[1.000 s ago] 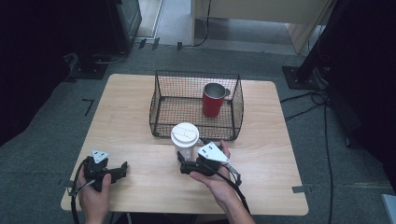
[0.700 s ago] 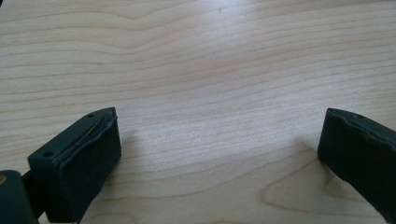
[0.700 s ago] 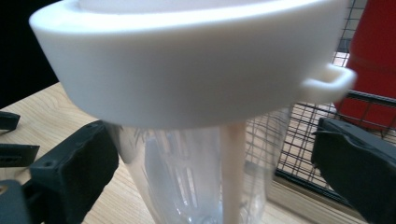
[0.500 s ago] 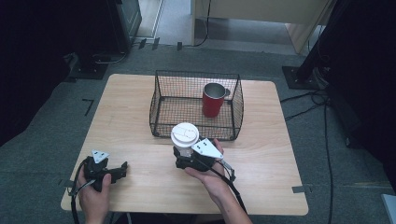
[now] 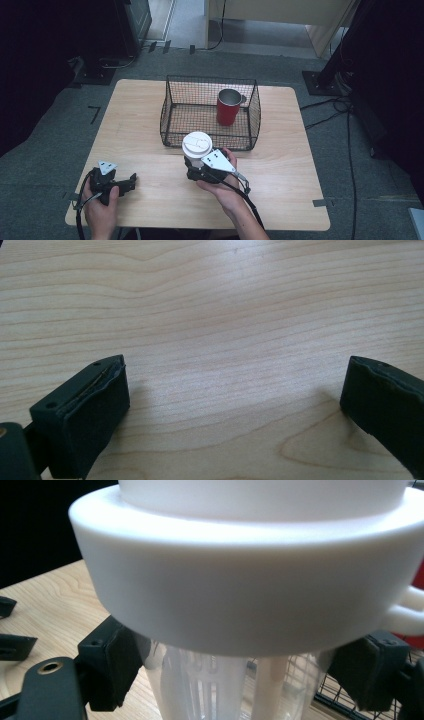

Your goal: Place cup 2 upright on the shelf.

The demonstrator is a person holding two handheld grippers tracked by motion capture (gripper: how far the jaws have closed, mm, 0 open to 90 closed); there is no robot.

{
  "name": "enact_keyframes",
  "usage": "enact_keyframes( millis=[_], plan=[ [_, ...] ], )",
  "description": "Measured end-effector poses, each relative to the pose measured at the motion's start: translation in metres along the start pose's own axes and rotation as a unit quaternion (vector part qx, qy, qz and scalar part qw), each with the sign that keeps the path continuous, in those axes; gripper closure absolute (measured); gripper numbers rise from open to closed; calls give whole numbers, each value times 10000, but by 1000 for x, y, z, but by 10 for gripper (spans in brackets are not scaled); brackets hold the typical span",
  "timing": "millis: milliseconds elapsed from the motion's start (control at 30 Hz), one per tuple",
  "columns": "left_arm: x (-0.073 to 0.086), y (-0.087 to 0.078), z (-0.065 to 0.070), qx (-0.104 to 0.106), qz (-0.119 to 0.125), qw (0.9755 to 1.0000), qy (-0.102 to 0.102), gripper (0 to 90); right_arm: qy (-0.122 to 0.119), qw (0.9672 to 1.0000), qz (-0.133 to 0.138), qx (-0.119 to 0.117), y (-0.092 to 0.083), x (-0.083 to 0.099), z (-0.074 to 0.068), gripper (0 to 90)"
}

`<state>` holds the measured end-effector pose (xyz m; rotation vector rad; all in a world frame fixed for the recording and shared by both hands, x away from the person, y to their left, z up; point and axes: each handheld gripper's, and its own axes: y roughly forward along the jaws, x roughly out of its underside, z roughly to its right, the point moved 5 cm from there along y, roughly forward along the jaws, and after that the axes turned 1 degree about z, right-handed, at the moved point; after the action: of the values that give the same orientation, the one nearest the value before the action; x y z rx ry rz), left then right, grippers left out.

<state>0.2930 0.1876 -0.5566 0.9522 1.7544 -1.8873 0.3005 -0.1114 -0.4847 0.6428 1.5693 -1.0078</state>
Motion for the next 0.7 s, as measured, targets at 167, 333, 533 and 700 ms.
enact_keyframes(
  millis=[167, 333, 533, 700],
  plan=[
    [0, 0, 0, 2, 3, 10000, -14, 0, 13, 9999, 162, -45, -5, -13, -1, 167],
    [0, 0, 0, 0, 8, 10000, -11, 0, -55, 9995, 294, -99, -8, -26, -5, 167],
    [0, 0, 0, 1, 6, 10000, -15, 0, -106, 9990, 411, -139, -7, -40, -8, 167],
    [0, 0, 0, 1, -3, 10000, -13, 0, -128, 9986, 488, -153, -5, -53, -10, 167]
  ],
)
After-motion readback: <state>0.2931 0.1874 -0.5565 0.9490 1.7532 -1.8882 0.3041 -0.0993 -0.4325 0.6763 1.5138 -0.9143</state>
